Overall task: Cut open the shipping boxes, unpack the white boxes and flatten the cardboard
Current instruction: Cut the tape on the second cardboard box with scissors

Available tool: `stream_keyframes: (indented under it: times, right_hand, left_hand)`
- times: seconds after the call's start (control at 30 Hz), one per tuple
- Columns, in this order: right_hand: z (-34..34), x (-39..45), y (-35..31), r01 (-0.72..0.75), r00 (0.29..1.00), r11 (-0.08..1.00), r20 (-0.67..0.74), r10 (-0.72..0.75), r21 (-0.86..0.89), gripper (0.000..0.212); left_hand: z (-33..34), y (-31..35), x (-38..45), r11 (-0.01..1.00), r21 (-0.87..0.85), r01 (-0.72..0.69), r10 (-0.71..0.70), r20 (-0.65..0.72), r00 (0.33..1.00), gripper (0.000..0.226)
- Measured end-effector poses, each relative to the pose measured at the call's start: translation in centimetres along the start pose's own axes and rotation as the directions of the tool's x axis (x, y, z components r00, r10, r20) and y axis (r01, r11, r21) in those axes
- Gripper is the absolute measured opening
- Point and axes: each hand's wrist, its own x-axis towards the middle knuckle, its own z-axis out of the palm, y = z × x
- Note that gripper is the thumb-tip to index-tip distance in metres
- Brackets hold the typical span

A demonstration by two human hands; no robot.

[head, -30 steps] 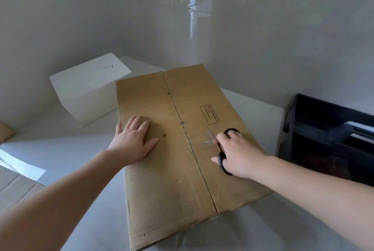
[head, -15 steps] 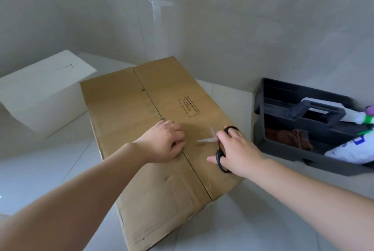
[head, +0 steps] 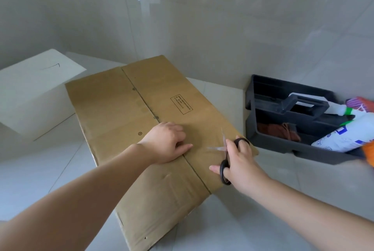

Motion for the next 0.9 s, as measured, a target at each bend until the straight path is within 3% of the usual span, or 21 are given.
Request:
stream_keyframes:
  times: [0.23,0.37,0.57,0.77,0.9]
  right_hand:
    - [-2.3,4.6,1.2,0.149,0.972,0.988,0.185,-0.142,-0.027,0.099]
    - [-3.8,6.9,1.3,0.182,0.968,0.98,0.188,-0.165,-0.076,0.094]
    - [-4.5,7.5,2.1,0.293,0.943,0.952,0.191,-0.272,-0.087,0.092]
    - [-6.4,6.8,3.7,0.49,0.871,0.816,0.215,-0.442,-0.307,0.073]
    - [-6.2,6.0,4.6,0.53,0.848,0.782,0.215,-0.484,-0.328,0.069]
  left_hand:
    - [-0.1,1.8,-0.6,0.963,0.067,0.26,-0.265,0.071,0.962,0.039]
    - [-0.5,3.5,-1.0,0.929,0.14,0.344,-0.358,0.096,0.929,0.039]
    - [-0.5,5.6,-1.9,0.928,0.082,0.363,-0.371,0.132,0.919,0.04]
    - [-0.7,7.0,-1.5,0.954,0.059,0.293,-0.299,0.157,0.941,0.042]
    - [-0.4,7.6,-2.1,0.959,0.087,0.269,-0.279,0.126,0.952,0.051]
